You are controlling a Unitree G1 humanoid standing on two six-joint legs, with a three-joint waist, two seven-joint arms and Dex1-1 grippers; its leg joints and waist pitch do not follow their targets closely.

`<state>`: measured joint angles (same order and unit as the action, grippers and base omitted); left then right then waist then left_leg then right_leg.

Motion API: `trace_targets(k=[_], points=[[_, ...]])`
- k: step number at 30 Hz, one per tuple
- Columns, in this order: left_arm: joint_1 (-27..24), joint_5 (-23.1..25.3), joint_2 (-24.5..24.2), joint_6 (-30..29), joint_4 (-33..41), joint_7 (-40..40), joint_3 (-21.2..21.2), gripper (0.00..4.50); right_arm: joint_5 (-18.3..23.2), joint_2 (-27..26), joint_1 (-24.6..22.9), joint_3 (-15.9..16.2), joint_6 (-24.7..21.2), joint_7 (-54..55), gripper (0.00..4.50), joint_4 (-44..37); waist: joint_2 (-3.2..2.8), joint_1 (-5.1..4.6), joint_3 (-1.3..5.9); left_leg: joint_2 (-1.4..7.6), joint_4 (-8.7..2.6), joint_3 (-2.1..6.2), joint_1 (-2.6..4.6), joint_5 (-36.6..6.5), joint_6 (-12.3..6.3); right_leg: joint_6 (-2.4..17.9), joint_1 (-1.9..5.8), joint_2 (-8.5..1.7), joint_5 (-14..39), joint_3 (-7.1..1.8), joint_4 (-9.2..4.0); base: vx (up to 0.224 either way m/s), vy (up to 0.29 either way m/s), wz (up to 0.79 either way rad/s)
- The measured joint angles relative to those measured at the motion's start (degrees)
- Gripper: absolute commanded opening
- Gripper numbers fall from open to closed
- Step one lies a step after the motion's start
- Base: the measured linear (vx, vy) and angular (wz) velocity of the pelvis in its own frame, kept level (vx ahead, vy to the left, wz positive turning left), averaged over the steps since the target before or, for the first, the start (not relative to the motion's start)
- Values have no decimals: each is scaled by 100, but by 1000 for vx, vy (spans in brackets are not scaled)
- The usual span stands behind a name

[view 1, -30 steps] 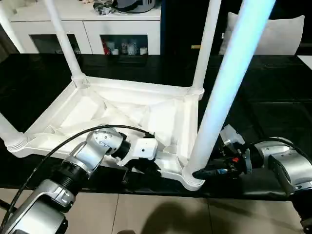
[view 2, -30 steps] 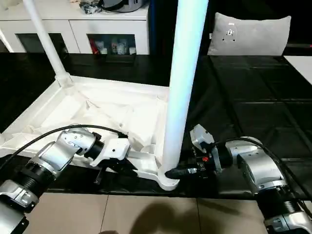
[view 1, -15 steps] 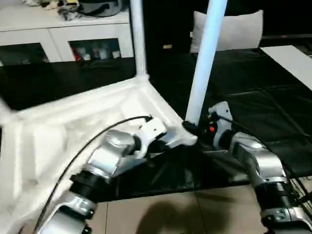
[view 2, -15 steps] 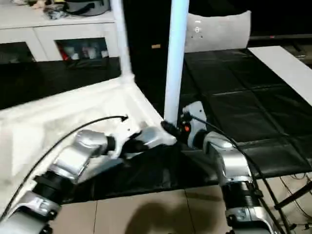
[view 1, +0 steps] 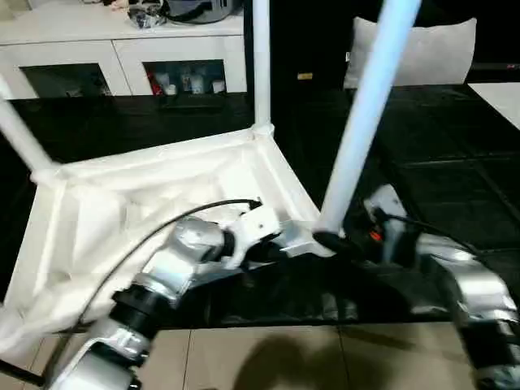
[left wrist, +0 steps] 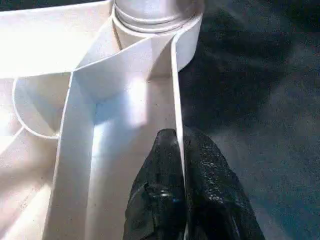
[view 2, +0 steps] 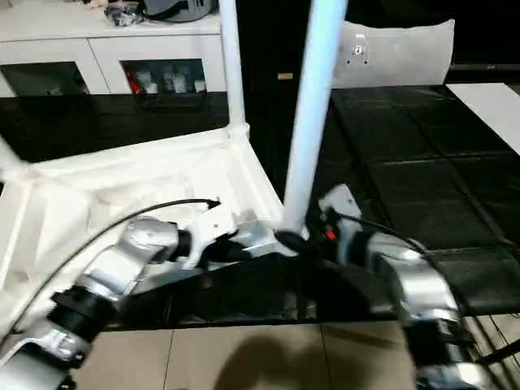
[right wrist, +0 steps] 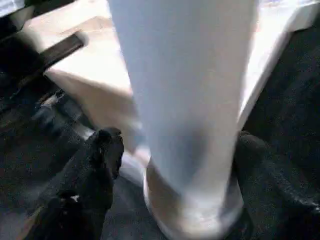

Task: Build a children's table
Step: Rotate leg to tighten

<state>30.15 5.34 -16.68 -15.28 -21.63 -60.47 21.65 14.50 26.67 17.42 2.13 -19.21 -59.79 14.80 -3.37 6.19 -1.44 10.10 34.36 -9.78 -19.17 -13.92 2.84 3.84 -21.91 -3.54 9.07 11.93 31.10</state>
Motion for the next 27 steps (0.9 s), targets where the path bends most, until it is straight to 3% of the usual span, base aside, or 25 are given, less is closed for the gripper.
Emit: trace_targets(k=[3, 5, 12, 13, 15, 27], points=[[-9, -15, -259, 334, -31, -379, 45, 0, 131, 220, -39, 61, -13, -499, 408, -69, 3, 32, -2, 1, 4, 0, 0, 0, 0, -1, 0, 0, -1, -1, 0, 0, 0, 0], [-12, -62, -394, 525, -29, -669, 124, 0, 163, 392, -33, 82, -14, -800, 444, -122, 6, 60, -3, 1, 6, 0, -1, -1, -1, -1, 1, -2, -1, -1, 0, 0, 0, 0], [74, -103, -809, 1351, -175, -1506, 448, 0, 53, 664, 107, 477, 544, -1503, 448, -30, 8, 213, -1, 0, 8, -3, 7, -3, -3, -1, 2, -3, 0, -3, 2, 0, 0, 0], [119, -94, -850, 1448, -206, -1631, 509, 0, 75, 664, 133, 543, 537, -1688, 422, -11, 7, 224, -1, 0, 9, -4, 7, -3, -3, -1, 3, -4, 0, -3, 2, 0, 0, 0], [161, -94, -902, 1567, -235, -1797, 570, 0, 147, 689, 157, 615, 435, -1993, 422, -12, 9, 240, -1, 0, 10, -3, 8, -3, -4, -1, 3, -5, 0, -3, 3, 0, 0, 0], [309, -124, -952, 1894, -427, -2172, 692, 0, 213, 679, 370, 937, 348, -2703, 311, 212, 15, 317, 1, 0, 10, -6, 8, -3, -3, -1, 3, -6, 0, -5, 6, 0, 0, 0]])
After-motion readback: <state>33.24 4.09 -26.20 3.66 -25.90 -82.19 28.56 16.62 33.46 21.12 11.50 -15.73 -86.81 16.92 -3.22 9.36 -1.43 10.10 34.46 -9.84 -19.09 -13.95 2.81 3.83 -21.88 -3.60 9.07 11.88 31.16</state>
